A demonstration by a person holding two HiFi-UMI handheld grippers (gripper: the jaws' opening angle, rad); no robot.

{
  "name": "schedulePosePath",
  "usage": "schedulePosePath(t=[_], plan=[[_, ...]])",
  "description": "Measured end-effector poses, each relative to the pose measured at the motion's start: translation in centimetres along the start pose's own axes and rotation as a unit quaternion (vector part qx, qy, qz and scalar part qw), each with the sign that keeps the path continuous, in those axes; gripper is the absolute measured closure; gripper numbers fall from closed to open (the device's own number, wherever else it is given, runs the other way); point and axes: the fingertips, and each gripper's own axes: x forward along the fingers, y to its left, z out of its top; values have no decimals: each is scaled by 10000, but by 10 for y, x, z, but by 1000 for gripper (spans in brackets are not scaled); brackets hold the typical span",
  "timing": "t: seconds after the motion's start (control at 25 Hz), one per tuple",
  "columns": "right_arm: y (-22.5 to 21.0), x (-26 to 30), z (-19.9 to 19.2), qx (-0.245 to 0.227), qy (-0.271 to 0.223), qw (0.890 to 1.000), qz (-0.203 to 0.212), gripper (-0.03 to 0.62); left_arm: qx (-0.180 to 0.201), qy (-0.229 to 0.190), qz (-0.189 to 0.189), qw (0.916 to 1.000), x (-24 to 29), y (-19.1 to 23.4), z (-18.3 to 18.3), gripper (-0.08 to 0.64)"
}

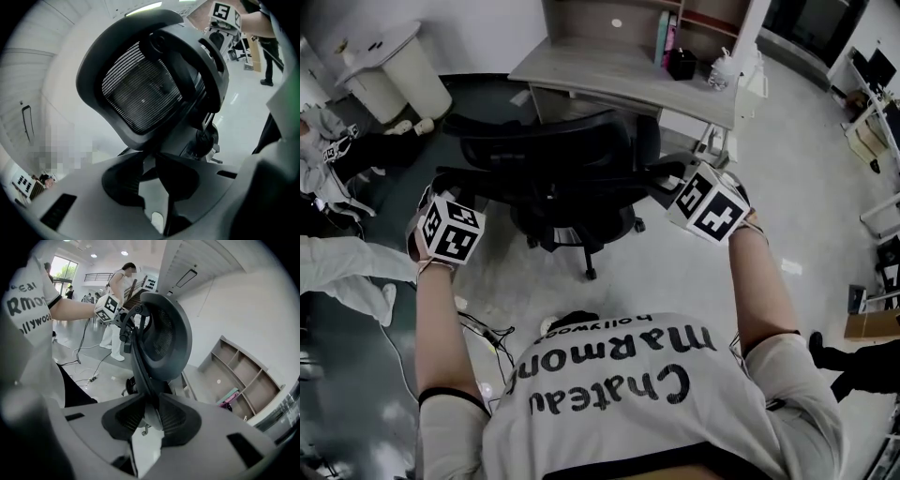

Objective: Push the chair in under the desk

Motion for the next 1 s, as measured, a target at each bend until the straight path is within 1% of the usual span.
schedulePosePath(t=[0.12, 0.2, 0.28, 0.44, 0.48, 0.56, 0.68, 0.76, 0.88, 1.0], plan=[[-1, 11, 16, 0, -51, 10000, 19, 499, -176, -68, 118, 9998, 16, 20, -5, 482], [0, 18, 26, 16, -100, 9999, -72, 492, -155, -67, 101, 9998, 27, 32, -8, 485], [2, 24, 35, 182, -171, 9994, -228, 483, -67, -120, -45, 9999, 36, 43, -10, 486], [2, 34, 47, 715, -259, 9946, -702, 477, 18, -342, -435, 9985, 51, 58, -16, 489], [1, 38, 49, 821, -217, 9930, -818, 476, 77, -384, -529, 9978, 54, 61, -19, 489], [-1, 43, 54, 996, -87, 9900, -997, 474, 318, -456, -711, 9959, 59, 69, -22, 488], [-4, 49, 64, 1244, 85, 9858, -1124, 469, 672, -595, -912, 9918, 68, 80, -23, 485], [-6, 54, 68, 1389, 188, 9827, -1210, 466, 753, -727, -903, 9904, 76, 88, -23, 483], [-11, 64, 76, 1514, 308, 9784, -1374, 463, 775, -953, -821, 9890, 91, 99, -22, 481], [-18, 78, 88, 1644, 391, 9735, -1544, 466, 783, -1104, -924, 9865, 110, 116, -22, 480]])
